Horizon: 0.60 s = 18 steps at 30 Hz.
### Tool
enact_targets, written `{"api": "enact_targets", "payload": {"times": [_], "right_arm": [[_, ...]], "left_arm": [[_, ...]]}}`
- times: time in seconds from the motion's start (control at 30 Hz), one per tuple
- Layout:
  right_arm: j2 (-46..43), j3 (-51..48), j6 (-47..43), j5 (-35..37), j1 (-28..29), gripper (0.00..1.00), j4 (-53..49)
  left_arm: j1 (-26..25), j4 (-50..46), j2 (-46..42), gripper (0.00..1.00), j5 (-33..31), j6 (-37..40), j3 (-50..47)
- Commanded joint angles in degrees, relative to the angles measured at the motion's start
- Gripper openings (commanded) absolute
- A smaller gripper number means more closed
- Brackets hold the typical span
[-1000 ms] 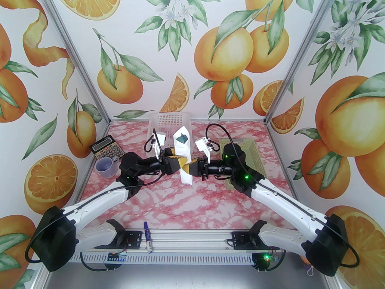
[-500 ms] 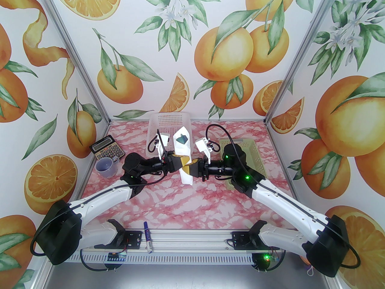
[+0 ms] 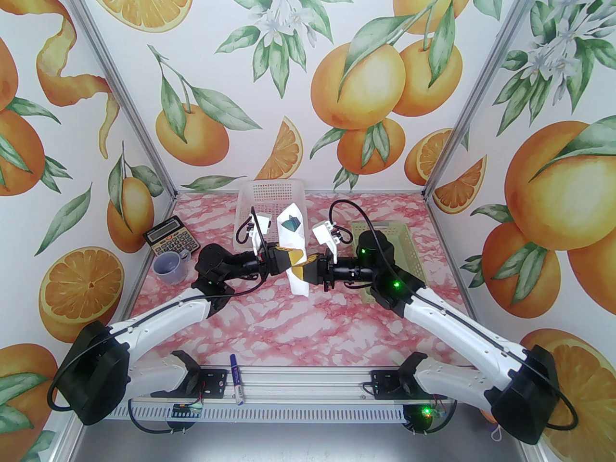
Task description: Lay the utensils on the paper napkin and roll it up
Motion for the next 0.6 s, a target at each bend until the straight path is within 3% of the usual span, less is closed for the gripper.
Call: {"api": "enact_targets", "payload": {"times": [0.0, 0.13, 0.4, 0.57], "right_arm": [[-0.97, -0.52, -1.30, -0.85, -0.23, 0.01, -2.81], [-1.08, -0.58, -1.37, -1.79, -0.22, 0.12, -3.09], [-2.82, -0.52, -2.80, -1.17, -0.61, 0.53, -5.83], [-6.30, -1.57, -3.39, 0.60, -2.76, 0.66, -7.58]], "left_arm": [[1.36, 0.51, -2.46, 0.00, 0.19, 1.29, 1.22], [1.28, -2.09, -3.14, 0.00, 0.11, 3.07, 1.89], [2.06, -9.95, -5.27, 0.00, -1.32, 8.21, 3.81], [3.56, -13.01, -6.00, 0.00, -0.48, 9.37, 5.58]]}}
